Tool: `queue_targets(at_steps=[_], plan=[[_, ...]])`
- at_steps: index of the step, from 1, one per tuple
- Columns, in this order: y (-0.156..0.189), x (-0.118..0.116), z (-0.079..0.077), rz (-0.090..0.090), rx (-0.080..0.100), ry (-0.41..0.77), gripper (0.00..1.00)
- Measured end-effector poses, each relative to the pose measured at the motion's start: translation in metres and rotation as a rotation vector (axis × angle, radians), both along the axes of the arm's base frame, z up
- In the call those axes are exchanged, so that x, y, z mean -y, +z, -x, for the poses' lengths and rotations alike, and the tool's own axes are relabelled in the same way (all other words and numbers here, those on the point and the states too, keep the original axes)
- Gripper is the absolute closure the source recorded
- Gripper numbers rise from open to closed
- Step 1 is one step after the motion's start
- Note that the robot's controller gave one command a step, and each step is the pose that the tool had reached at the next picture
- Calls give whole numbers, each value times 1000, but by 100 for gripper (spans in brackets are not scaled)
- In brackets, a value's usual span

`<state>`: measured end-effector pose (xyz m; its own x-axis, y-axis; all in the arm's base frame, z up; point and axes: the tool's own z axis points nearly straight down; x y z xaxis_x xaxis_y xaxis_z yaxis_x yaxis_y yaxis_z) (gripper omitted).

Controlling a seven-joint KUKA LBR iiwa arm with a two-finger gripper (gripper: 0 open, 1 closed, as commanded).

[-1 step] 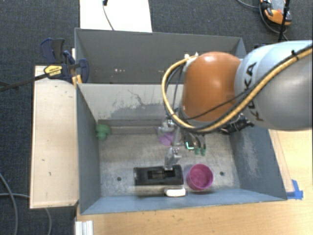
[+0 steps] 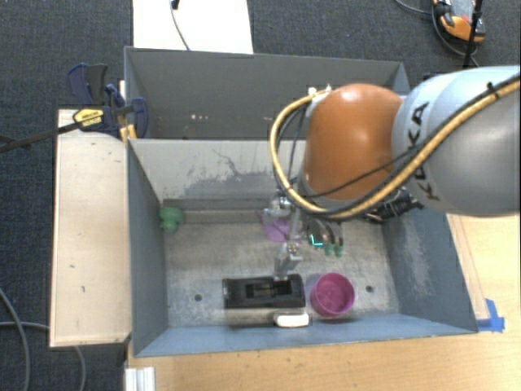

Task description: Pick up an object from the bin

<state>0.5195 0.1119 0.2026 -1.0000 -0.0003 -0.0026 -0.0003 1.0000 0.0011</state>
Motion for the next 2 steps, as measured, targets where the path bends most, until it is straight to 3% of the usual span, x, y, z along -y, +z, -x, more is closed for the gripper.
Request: queue_targets(at_steps=[1, 2], plan=[[-47, 4, 8, 0, 6, 60, 0], [-107, 11, 31, 0, 4, 79, 0]])
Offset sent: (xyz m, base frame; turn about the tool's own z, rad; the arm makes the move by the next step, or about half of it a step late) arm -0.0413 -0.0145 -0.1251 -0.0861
